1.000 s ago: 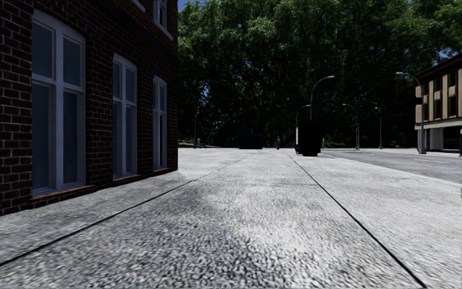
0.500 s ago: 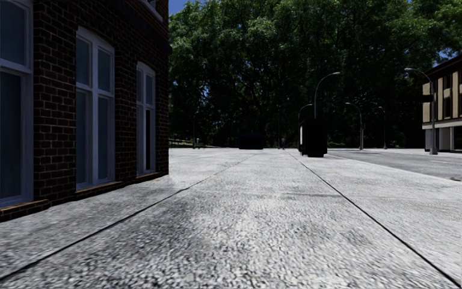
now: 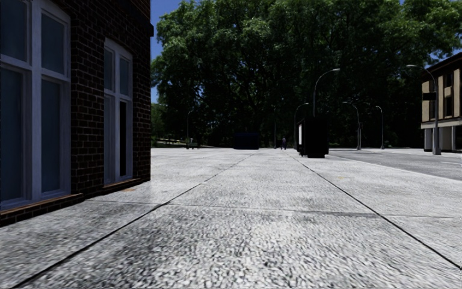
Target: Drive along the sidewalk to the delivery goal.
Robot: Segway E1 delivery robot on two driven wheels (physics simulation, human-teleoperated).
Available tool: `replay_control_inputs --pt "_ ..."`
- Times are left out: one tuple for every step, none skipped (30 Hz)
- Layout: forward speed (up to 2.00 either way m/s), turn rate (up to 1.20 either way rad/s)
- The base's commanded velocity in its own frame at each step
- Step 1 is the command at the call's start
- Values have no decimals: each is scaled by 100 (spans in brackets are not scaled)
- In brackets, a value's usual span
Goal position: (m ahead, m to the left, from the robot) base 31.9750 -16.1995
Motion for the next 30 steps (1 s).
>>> replay_control_inputs --pt "200 -28" --pt "200 -28" --pt "200 -28" --pt "200 -28" --pt "200 -28" --pt "200 -28" --pt "200 -28" --pt "200 -28" --pt "200 -28" --pt "200 0" --pt "200 0" --pt "200 0" --pt "200 0" --pt "200 0" --pt "200 0" --pt "200 0" --pt "200 0" --pt "200 0" --pt "200 0" --pt "200 0" --pt "200 0" --pt "200 0" --pt "200 0" --pt "200 0" --pt "200 0" --pt "200 0" --pt "200 0" --pt "200 0" --pt "200 0" --pt "200 0"
